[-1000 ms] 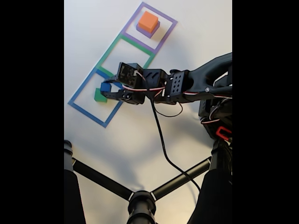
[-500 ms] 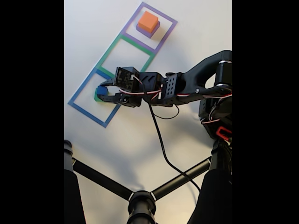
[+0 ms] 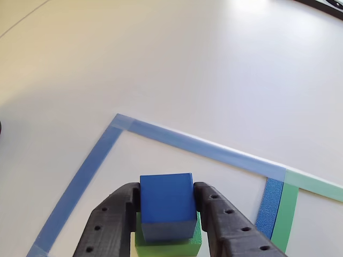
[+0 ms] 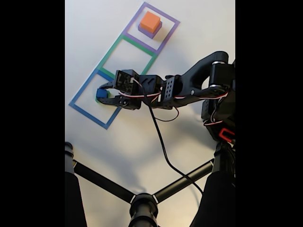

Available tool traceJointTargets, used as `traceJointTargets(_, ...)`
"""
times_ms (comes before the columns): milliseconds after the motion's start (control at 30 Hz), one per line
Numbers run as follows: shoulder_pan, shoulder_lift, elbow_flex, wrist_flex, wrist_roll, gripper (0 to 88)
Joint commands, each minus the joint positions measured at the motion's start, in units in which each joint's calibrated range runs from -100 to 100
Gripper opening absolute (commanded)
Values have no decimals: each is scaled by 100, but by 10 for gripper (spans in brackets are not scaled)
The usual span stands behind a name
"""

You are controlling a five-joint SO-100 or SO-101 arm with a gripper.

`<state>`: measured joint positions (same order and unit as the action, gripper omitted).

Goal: Tower of hanoi

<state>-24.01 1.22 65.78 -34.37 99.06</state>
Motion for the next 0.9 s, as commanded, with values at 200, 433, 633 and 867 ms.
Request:
traceJointTargets(200,-12,-82,106,-444,94,180)
traceJointTargets(433,-12,-202,78,-412,94,210)
traceJointTargets(633,-73,-1188,-67,398,94,234)
traceJointTargets(867,95,-2822,-1339,3336,94,27)
